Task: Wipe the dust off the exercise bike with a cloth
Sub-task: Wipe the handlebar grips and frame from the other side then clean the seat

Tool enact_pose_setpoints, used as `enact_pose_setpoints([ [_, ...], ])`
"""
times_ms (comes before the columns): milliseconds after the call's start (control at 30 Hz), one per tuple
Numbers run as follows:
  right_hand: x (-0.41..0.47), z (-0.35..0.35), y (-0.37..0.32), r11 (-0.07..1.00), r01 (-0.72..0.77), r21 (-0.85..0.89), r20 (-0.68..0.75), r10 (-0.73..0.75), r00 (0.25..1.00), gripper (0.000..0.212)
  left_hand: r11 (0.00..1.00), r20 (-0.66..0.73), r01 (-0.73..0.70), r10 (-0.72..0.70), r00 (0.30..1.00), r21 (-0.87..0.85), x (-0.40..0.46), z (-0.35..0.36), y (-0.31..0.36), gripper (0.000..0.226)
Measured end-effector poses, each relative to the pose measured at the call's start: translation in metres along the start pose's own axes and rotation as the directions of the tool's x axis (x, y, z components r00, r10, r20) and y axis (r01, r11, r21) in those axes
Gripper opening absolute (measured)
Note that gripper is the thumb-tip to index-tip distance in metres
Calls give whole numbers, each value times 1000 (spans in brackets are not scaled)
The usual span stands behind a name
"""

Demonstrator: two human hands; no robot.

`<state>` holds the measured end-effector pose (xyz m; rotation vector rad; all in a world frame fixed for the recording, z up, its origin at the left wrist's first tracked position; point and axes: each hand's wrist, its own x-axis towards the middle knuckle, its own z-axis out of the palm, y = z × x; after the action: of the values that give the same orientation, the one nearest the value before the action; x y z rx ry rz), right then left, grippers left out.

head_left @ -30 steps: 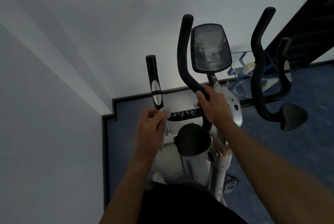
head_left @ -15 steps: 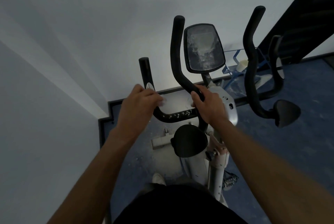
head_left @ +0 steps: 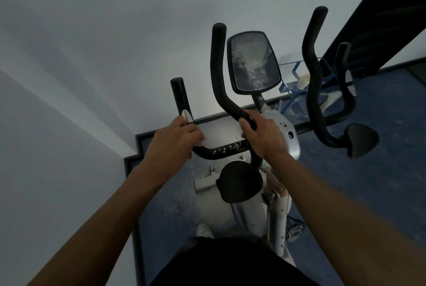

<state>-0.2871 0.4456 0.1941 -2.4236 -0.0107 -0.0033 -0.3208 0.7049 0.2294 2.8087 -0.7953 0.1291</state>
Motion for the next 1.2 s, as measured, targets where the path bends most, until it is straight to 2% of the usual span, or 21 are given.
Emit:
enact_pose_setpoints([
  [67, 0, 0, 0, 1000, -1, 0, 1, 1, 1000, 38, 997, 25, -74, 74, 997, -17, -2, 6, 5, 27],
  [133, 0, 0, -1, 1000, -1, -3, 8, 1, 1000, 38, 994, 47, -113, 113, 992, 4, -7, 12, 11, 28],
  [233, -1, -1, -2, 1000, -9, -5, 11, 9, 1000, 37, 999, -54, 37, -37, 998, -5, -10, 8, 6, 34],
  [300, -1, 0, -1, 1000, -10, -3, 6, 10, 1000, 37, 997, -85, 59, -62, 994, -40, -8, 6, 11, 34],
  [400, -1, 1, -1, 1000, 0, -2, 1, 0, 1000, 37, 999, -1, -3, 3, 1000, -46, -6, 13, 23, 36],
  [500, 0, 0, -2, 1000, -2, -2, -2, 2, 1000, 37, 997, 86, 79, -80, 993, 16, -1, 12, 24, 33],
  [633, -1, 0, -2, 1000, 4, -11, -2, -4, 1000, 35, 995, 110, 77, -84, 990, 70, 18, 7, 32, 23],
  [733, 0, 0, -2, 1000, 8, -11, -6, -8, 1000, 36, 973, 278, 54, -117, 953, 225, 31, 6, 35, 16],
  [833, -1, 1, 0, 1000, 9, -6, -11, -9, 1000, 37, 951, 306, 66, -162, 938, 303, 47, -1, 34, 16],
  [1067, 2, 4, 3, 1000, 1, -15, -5, -1, 1000, 47, 993, 343, 76, -104, 934, 95, 37, 4, 23, 16],
  [1200, 3, 5, 5, 1000, 1, -19, -5, -1, 1000, 48, 987, 185, 119, -97, 978, -110, 29, 14, 15, 16],
])
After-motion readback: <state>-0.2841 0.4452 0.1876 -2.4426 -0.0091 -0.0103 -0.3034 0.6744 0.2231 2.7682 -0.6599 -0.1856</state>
